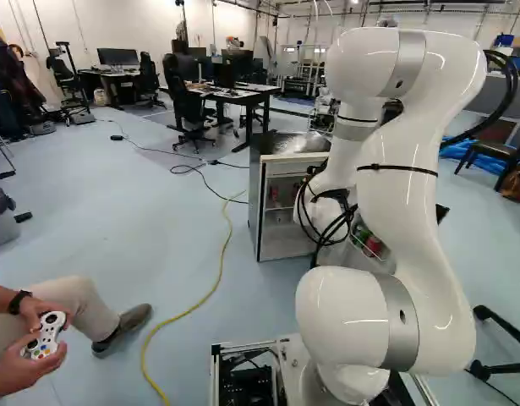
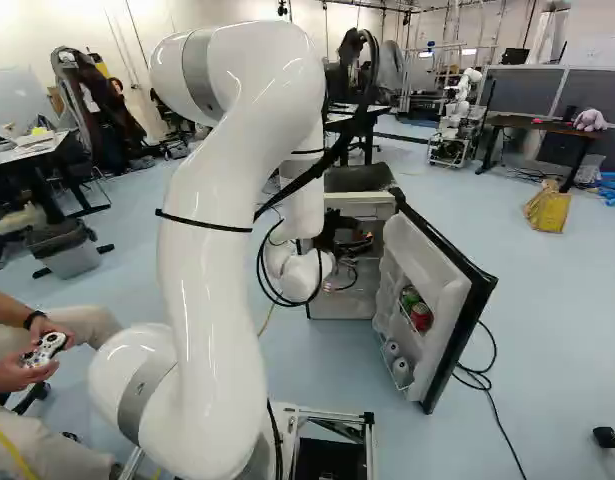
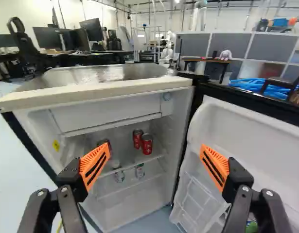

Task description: Grab a drink from the fridge

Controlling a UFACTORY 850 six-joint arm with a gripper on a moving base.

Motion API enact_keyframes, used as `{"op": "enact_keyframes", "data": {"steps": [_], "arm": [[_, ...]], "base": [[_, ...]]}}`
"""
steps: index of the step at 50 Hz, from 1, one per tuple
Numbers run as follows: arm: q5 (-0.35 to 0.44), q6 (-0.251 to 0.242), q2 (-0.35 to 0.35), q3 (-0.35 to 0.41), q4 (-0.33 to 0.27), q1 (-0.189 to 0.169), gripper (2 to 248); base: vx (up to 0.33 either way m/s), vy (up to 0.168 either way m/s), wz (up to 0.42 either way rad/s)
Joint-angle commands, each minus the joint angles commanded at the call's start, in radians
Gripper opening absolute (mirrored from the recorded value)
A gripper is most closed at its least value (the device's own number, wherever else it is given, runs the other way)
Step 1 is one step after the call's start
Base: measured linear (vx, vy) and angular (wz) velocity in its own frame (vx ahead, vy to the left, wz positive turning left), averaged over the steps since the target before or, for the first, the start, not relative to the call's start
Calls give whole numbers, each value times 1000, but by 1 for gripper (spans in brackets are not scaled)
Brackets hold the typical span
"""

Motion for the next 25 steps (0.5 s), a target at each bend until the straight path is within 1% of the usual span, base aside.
{"op": "enact_keyframes", "data": {"steps": [3,8,25], "arm": [[-7,0,-10,-5,-24,0,247],[-12,0,-28,-15,-41,-1,247],[-14,0,-91,-52,-49,-5,247]], "base": [[0,0,0],[0,0,0],[0,0,0]]}}
